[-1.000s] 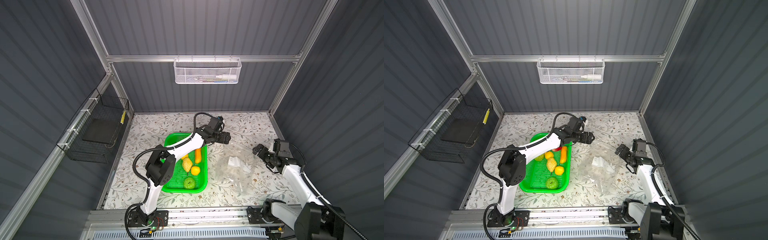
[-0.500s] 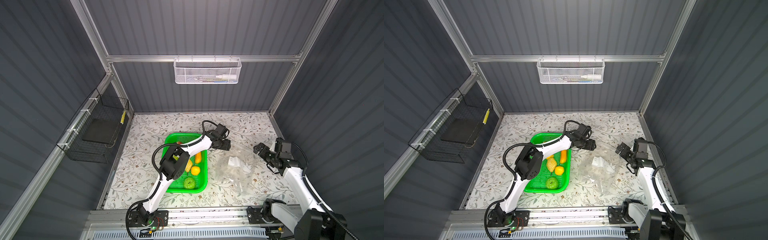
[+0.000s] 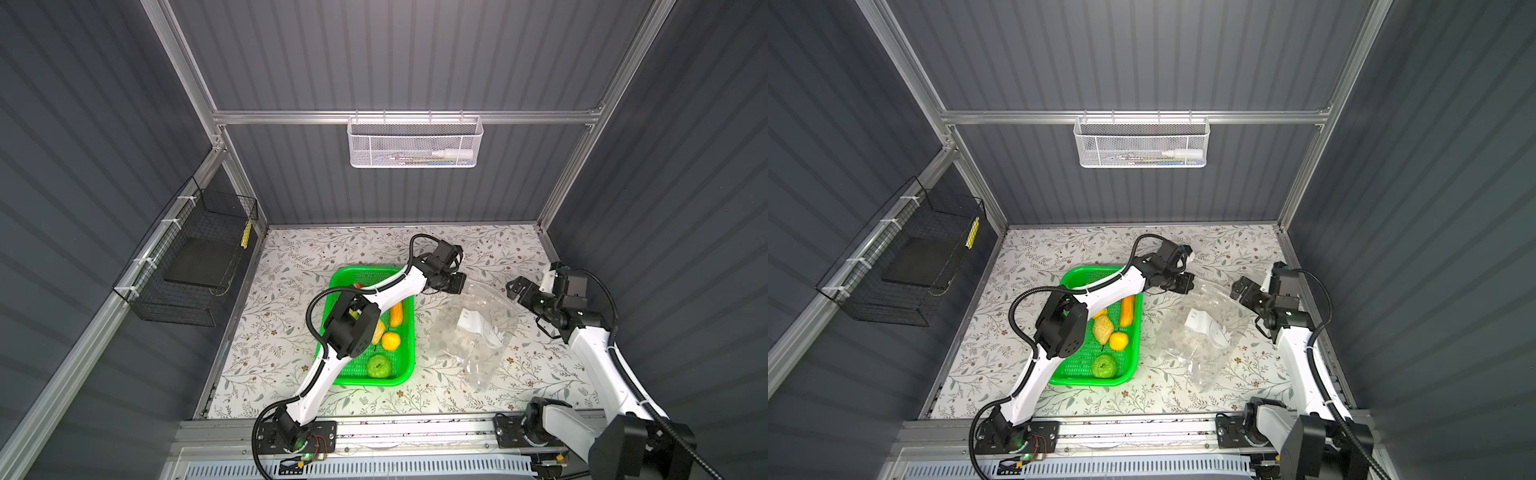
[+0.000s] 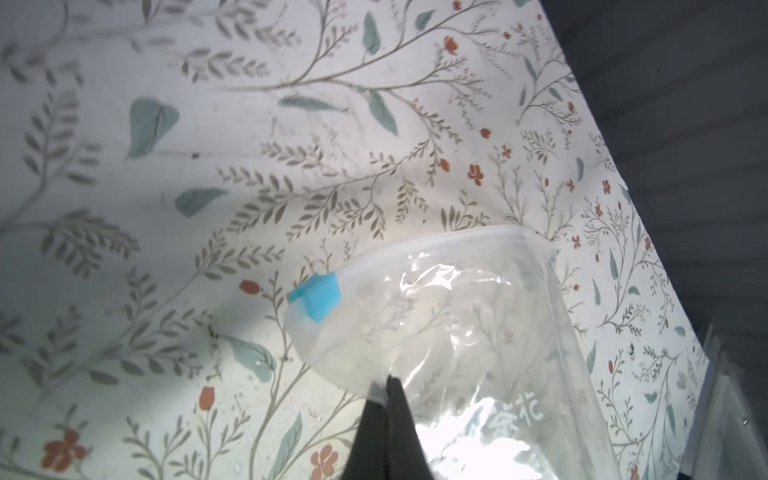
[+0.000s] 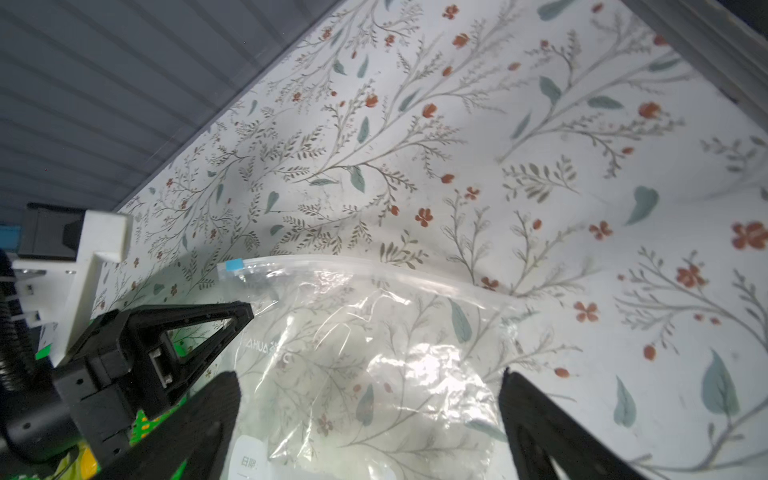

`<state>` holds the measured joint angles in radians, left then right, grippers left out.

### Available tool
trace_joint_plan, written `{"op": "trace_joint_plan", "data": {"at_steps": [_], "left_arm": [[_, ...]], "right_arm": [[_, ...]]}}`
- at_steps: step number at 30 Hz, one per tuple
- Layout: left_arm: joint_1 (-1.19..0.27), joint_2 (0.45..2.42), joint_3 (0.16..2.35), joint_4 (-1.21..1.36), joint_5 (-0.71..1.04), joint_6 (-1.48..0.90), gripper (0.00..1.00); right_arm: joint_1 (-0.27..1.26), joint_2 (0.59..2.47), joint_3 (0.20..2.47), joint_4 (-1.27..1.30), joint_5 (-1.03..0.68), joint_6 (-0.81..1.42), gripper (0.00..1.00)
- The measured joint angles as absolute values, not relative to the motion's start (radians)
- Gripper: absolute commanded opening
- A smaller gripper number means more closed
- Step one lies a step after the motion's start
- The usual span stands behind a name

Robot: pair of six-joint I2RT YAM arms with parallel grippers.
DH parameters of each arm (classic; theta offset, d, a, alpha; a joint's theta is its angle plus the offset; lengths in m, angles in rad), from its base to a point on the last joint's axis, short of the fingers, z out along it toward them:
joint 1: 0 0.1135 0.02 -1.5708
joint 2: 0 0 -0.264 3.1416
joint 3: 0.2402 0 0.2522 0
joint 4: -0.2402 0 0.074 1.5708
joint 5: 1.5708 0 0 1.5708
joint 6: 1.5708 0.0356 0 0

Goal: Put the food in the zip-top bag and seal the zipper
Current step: 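Reach the left gripper to the bag's blue-slider corner while the right gripper approaches, then grasp the bag's top edge with the left gripper while the right grasps the other edge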

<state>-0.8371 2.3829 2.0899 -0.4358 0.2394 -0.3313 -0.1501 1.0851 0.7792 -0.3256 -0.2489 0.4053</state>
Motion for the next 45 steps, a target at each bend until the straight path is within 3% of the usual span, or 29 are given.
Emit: {"op": "trace_joint_plan", "data": {"at_steps": [10, 20, 25, 45], "left_arm": [[-0.837, 2.24, 2.13, -0.484, 0.245, 0.025, 0.0], [-0.829, 2.045, 1.958, -0.426, 0.343, 0.26, 0.0], [-0.807, 2.031, 1.902, -0.421, 0.407, 0.293, 0.0], [-0.765, 2.031, 1.887, -0.403, 0.485, 0.295, 0.0]], "right_arm": [[-0.15, 1.118, 0.896, -0.247, -0.453, 0.248, 0.98], [-0.168, 1.214, 0.918, -0.207, -0.709, 0.095, 0.89], [-0.188, 1.259, 0.918, -0.169, -0.82, 0.059, 0.79], [-0.146, 1.468, 0.91, 0.033, -1.026, 0.15, 0.74]]}}
